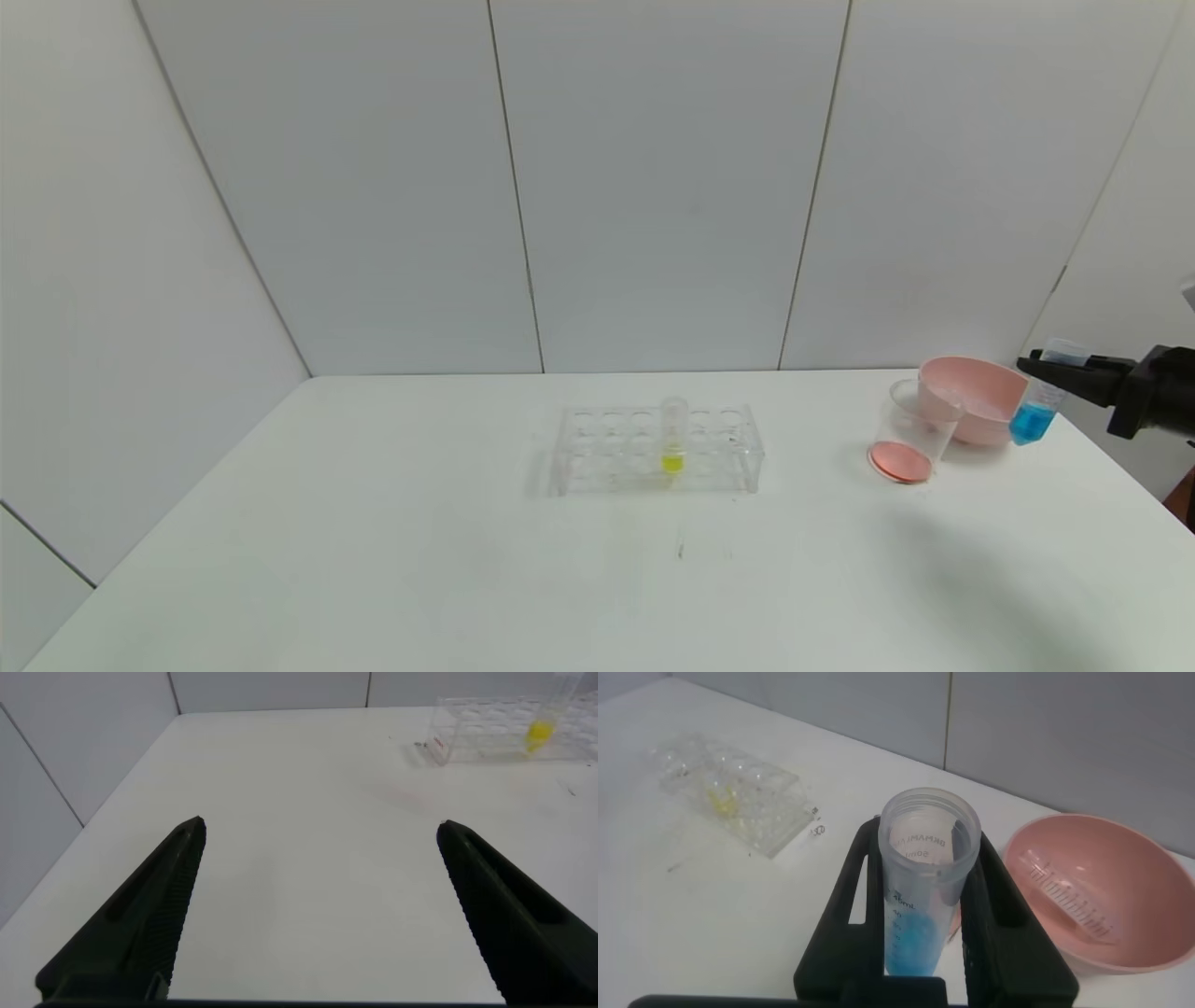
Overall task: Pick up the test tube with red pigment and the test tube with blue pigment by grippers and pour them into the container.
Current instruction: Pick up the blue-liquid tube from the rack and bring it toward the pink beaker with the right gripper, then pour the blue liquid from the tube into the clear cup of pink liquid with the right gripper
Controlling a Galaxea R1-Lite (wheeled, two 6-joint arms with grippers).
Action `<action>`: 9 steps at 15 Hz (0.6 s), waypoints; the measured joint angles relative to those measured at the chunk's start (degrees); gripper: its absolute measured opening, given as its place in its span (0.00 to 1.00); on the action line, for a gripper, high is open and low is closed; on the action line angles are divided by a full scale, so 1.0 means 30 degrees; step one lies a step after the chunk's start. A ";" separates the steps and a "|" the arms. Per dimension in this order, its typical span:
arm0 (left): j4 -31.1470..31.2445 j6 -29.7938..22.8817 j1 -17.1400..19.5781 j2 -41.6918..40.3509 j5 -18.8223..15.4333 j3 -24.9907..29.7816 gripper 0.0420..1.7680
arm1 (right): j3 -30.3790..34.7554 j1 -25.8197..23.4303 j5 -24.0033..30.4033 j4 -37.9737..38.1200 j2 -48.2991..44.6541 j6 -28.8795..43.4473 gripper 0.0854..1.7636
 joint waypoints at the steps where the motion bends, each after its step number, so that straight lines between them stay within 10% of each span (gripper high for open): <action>1: 0.0000 0.0000 0.0000 0.0000 0.0000 0.0000 1.00 | -0.0845 -0.0150 0.0053 0.1443 0.0102 -0.1235 0.26; 9: 0.0000 0.0000 0.0000 0.0000 0.0000 0.0000 1.00 | -1.0167 0.0561 -0.0577 1.5864 0.2016 -0.9334 0.26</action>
